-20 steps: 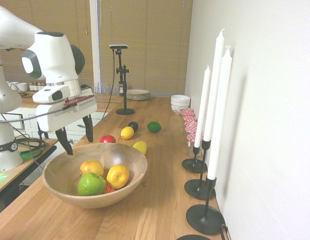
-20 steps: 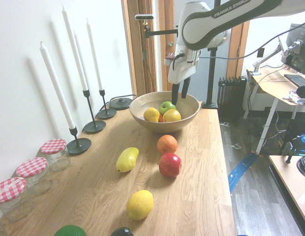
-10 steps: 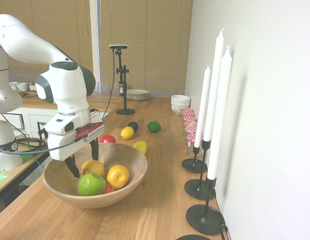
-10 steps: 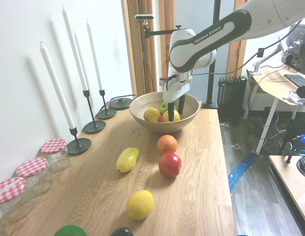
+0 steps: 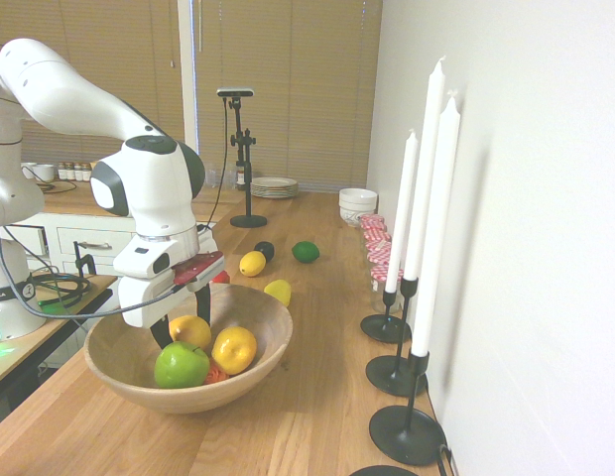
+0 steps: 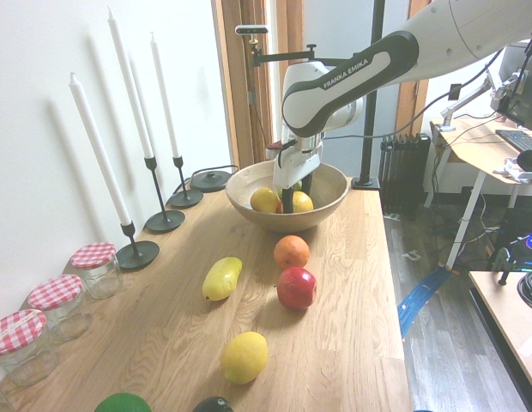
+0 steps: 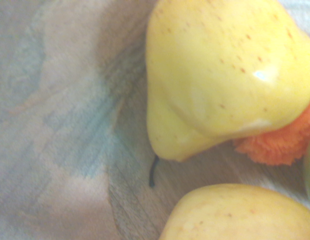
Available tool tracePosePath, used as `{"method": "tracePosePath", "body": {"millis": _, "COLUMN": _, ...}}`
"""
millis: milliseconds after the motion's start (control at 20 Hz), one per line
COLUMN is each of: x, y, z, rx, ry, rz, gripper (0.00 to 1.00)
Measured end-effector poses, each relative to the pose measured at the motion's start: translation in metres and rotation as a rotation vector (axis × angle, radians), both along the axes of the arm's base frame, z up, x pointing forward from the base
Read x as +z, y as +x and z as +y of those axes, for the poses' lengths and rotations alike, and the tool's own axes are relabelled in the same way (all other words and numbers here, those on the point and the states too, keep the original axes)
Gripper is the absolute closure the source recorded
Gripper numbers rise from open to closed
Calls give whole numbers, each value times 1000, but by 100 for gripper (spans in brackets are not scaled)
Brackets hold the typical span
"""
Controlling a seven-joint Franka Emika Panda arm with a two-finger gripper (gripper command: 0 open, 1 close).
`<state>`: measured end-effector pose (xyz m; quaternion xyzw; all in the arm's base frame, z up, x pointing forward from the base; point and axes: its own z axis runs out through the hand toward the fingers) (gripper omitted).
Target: Take pear out of the basket
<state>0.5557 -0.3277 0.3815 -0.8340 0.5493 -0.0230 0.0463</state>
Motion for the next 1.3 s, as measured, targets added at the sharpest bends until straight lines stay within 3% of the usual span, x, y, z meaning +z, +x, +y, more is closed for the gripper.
{"method": "tracePosePath", "body": {"millis": 750, "x": 6, "y": -2, "z": -4, "rx": -7, "ry": -4, "rz": -11, "gripper": 100}}
{"method": "tracePosePath", "body": {"millis": 1000, "x": 60, "y": 1, "z": 20, "rx": 29, "ry": -38, "rz": -78, "gripper": 100}}
{"method": "tracePosePath", "body": {"millis": 1300, "x": 122, "y": 20, "z": 125, "rx": 121, "ry": -82, "rz": -131, "gripper": 100}}
